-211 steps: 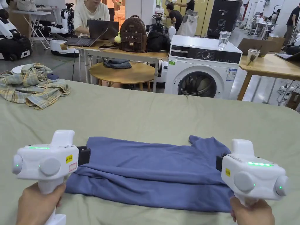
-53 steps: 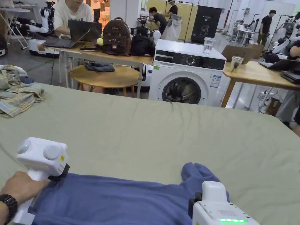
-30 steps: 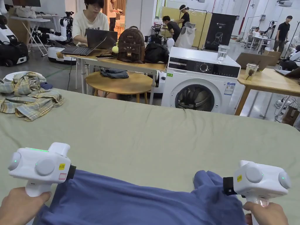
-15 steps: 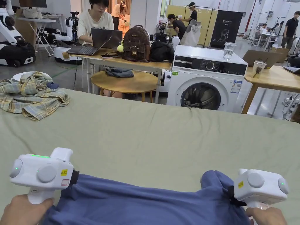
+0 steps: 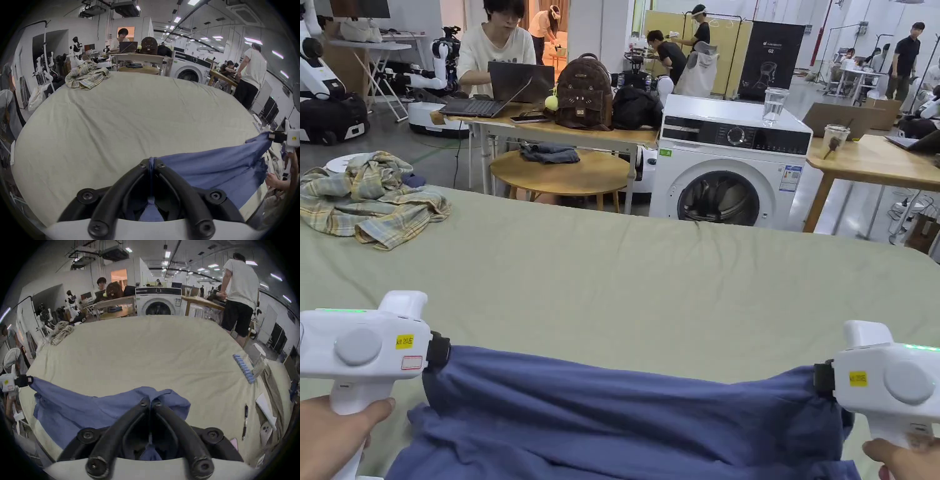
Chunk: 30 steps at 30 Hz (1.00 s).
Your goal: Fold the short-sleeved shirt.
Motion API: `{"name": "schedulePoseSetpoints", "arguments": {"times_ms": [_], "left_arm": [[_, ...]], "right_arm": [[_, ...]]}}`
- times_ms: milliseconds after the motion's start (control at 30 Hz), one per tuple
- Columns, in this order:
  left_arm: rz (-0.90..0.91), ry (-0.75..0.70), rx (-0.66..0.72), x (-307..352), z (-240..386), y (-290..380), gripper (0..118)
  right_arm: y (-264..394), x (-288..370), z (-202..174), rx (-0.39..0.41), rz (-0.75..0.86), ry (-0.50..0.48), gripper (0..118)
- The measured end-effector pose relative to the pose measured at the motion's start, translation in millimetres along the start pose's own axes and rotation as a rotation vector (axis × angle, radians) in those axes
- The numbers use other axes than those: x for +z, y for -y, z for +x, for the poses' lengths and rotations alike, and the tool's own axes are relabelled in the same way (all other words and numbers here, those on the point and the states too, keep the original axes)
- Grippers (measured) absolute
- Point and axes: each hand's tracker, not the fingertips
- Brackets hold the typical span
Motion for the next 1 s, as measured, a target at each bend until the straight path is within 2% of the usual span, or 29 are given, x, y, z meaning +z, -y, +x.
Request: {"name": "schedulePoseSetpoints", "arguments": {"times_ms": [300, 600, 900, 967, 1000], "left_arm": [[-0.033, 0.057, 0.017, 48, -7, 50, 0], [-0.269, 0.032, -0.063, 28, -9, 107, 0], [-0.278, -0.007, -0.063, -3, -13, 123, 0], [-0.27, -0.019, -0.068, -2, -10, 119, 6], [-0.27, -0.02, -0.061, 1, -8, 118, 15]], "right_arm": [[75, 60, -8, 0.062, -0.042, 0.031, 0], [143, 33, -13, 0.157, -0.273, 0.084, 0], [162, 3, -5, 0.097, -0.273, 0.076, 1], [159, 3, -7, 0.093, -0.271, 0.085, 8], [155, 6, -8, 0.093, -0.274, 0.089, 22]]}}
